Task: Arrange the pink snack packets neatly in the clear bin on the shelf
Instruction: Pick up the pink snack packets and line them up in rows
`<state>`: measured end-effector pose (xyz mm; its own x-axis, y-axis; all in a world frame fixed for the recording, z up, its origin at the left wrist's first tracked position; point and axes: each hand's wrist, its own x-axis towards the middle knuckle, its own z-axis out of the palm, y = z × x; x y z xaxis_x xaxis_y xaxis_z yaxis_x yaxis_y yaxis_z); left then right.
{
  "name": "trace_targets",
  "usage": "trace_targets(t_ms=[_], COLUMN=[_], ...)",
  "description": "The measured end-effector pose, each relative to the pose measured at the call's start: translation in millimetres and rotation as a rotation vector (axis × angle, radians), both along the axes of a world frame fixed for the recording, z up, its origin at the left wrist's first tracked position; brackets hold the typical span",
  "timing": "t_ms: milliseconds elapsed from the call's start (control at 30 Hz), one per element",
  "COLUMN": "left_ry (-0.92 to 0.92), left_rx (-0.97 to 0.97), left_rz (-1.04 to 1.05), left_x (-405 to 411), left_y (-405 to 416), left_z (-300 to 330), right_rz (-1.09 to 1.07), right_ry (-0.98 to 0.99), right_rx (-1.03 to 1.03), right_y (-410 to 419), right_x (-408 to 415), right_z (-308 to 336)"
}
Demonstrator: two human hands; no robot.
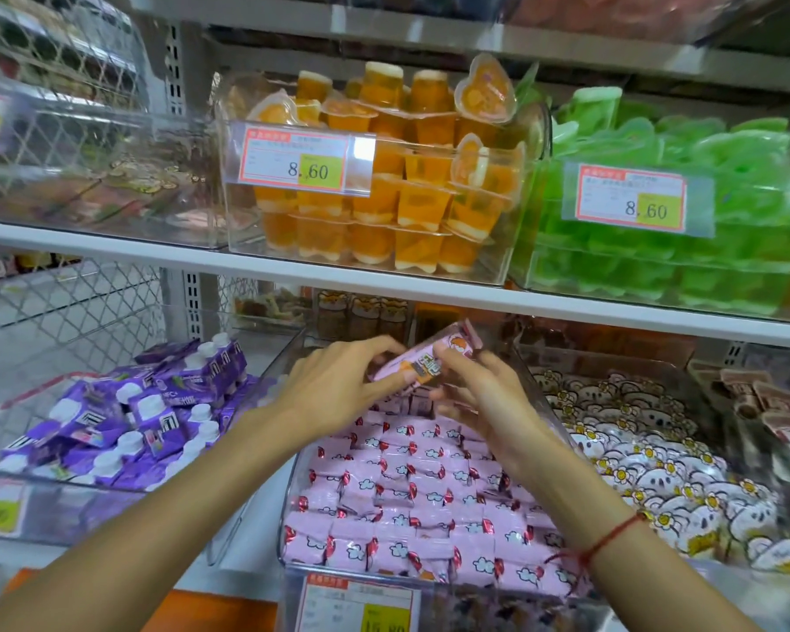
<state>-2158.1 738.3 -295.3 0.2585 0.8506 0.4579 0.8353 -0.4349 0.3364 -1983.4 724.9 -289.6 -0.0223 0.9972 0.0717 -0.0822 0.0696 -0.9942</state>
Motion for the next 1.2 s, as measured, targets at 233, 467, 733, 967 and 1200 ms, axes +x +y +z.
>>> trace_targets(t_ms=[233, 467, 733, 967, 1200], left_ry=[-0.118, 0.499, 0.694, 0.408, 0.111], left_rx=[-0.076, -0.312, -0.316, -0.113, -0.161], left_rz=[-0.115, -0.120, -0.079, 0.039, -0.098], left_x=[1.4, 9.1, 2.3, -0.3, -2.3], left_y=[10.4, 39.8, 36.1, 36.7, 40.9], left_z=[-5.0, -2.1, 1.3, -10.4, -5.1], right_rz=[-0.291, -0.328, -0.305, -0.133, 0.140], right_ry=[0.106, 0.063, -0.107, -0.818, -1.041], right_rx=[0.018, -0.007, 0.034, 0.220, 0.062], right_y=[4.1, 8.9, 29.9, 46.2, 47.8], right_x=[13.7, 15.1, 2.5, -13.9, -23.0], right_z=[-10.5, -16.9, -20.2, -22.2, -24.5])
